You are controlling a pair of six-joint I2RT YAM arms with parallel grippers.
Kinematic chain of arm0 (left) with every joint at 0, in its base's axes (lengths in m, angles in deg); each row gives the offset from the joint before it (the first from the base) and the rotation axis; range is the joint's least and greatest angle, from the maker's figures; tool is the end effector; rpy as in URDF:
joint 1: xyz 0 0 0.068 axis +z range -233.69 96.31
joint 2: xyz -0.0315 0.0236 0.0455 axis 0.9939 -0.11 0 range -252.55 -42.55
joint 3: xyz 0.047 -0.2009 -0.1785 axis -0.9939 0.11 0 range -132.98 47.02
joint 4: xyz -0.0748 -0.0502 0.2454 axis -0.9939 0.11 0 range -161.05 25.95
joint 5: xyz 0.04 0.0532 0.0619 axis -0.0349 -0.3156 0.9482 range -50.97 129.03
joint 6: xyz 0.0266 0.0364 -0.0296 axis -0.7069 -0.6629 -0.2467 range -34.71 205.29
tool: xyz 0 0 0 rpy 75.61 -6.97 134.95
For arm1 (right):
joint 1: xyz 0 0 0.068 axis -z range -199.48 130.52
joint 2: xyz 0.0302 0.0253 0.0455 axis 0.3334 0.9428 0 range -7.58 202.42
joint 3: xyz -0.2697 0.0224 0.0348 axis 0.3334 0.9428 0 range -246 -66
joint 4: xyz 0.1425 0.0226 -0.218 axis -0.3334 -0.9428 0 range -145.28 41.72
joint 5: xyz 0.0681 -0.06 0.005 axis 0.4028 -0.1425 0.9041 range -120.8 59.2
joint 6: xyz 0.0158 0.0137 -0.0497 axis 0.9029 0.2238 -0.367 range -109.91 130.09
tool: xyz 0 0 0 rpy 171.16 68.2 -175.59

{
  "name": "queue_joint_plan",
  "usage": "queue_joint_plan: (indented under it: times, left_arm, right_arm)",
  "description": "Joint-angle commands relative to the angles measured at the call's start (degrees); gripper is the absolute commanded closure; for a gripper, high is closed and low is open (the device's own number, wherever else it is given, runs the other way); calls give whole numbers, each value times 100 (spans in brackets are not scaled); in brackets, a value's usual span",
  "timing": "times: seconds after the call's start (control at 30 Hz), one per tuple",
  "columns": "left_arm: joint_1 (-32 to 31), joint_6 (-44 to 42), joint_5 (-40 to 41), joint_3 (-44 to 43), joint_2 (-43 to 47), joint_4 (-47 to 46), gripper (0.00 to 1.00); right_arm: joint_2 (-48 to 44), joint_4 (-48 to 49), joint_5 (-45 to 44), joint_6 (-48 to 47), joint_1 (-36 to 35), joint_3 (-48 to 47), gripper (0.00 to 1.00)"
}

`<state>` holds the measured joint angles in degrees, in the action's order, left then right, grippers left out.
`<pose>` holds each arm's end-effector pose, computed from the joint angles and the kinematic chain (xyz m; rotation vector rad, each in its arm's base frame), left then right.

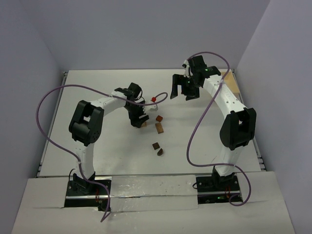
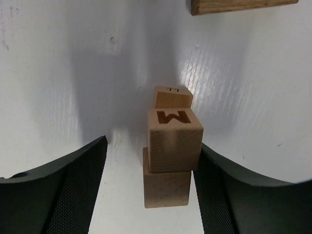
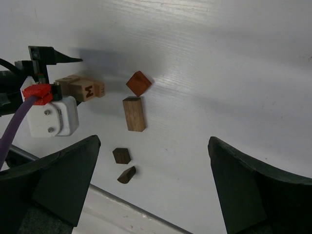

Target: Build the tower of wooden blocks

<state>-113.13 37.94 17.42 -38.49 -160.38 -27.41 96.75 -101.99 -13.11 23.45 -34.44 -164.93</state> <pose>0.3491 -0.2122 0.1628 1.7938 2.1574 -0.4749 0.3742 0.1113 0.3134 -0.1501 2.6337 0.5758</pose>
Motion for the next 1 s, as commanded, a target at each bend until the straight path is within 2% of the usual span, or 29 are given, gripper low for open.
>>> queue_joint_plan:
  times: [0.0,0.53,0.97]
  left_arm:
    - [-132,-154,-43,-210,-78,-30,26]
    - [-141,-434,84,-159,-135,57,38]
    - [-189,-648,200,-80,-166,133,42]
  right_arm:
    - [0,-34,114,-60,37,-126,0]
    - [36,-34,182,-36,48,-132,0]
    - [57,-25,209,-40,46,-117,0]
